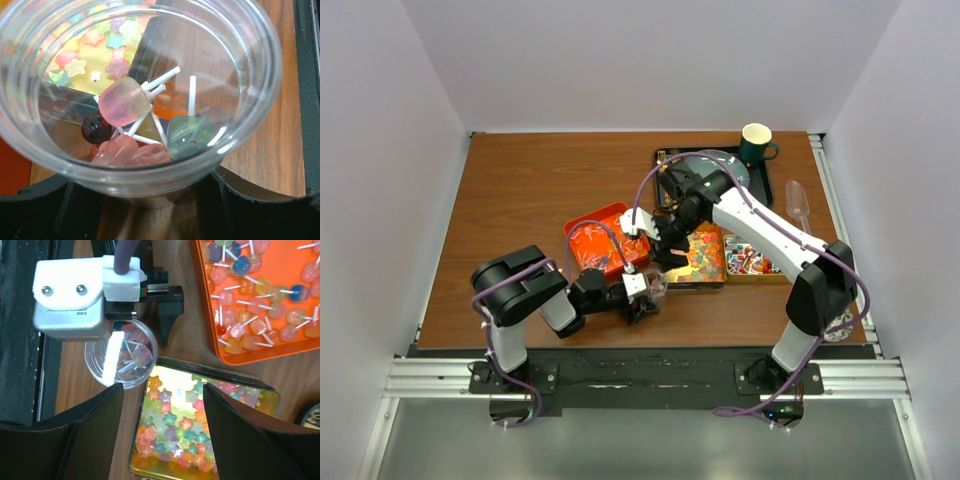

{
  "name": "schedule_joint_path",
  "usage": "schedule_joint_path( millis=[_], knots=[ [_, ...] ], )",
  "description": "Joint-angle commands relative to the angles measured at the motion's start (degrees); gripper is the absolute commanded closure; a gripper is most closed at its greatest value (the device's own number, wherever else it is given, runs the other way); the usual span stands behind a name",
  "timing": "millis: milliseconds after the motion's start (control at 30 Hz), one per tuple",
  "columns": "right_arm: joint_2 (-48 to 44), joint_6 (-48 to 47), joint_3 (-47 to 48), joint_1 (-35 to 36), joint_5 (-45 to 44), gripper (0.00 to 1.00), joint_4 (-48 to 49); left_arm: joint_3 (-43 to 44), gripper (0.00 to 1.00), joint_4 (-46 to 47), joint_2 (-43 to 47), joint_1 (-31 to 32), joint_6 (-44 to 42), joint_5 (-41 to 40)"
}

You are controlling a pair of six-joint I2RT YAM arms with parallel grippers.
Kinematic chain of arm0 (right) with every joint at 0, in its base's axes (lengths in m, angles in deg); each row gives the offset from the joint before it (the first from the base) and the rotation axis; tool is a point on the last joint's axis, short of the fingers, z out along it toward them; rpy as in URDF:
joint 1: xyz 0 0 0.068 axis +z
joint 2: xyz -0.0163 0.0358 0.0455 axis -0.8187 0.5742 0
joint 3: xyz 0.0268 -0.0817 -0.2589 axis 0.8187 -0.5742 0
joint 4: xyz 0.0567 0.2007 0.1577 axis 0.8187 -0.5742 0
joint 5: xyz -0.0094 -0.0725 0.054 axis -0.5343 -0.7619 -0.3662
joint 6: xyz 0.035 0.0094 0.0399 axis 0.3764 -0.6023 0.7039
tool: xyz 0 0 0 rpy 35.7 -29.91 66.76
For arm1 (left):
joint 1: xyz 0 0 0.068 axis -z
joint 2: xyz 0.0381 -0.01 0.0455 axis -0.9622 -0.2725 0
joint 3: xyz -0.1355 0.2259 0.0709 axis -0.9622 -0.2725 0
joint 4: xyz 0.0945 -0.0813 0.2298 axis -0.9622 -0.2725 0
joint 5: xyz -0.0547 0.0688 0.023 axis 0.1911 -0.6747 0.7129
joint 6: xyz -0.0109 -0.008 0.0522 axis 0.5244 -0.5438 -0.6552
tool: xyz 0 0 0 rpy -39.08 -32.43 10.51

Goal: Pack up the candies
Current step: Screw the bottle lid onto the packing bottle.

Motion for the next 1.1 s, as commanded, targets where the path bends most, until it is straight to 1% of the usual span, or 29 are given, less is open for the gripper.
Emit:
schedule_joint_path(
  millis=[0,167,433,700,867,1067],
  knots=[
    [0.86,-5.31,3.45,0.83,1.39,0.31,-5.46,0.65,1.0,-2.96,-1.41,0.22,-1.31,-2.36],
    [3.58,-6.62,4.32,1.8,2.53,0.31,-5.9,0.74,1.0,-3.31,-1.5,0.3,-1.31,-2.45],
    [6.84,-8.73,6.17,3.29,3.24,0.31,-10.21,0.83,1.0,-3.76,-1.32,0.31,-1.4,-3.06],
    [4.2,-9.44,3.28,3.21,0.96,0.32,-11.35,0.92,1.0,-3.76,-1.41,0.13,-1.14,-3.59],
    [2.71,-7.77,1.69,3.21,-0.1,0.32,-11.35,1.01,1.0,-3.93,-1.5,0.04,-1.05,-3.68],
    [-1.24,-6.19,-3.49,3.29,-2.74,0.32,-10.65,1.01,1.0,-4.11,-1.5,0.13,-1.05,-3.86]
  ],
)
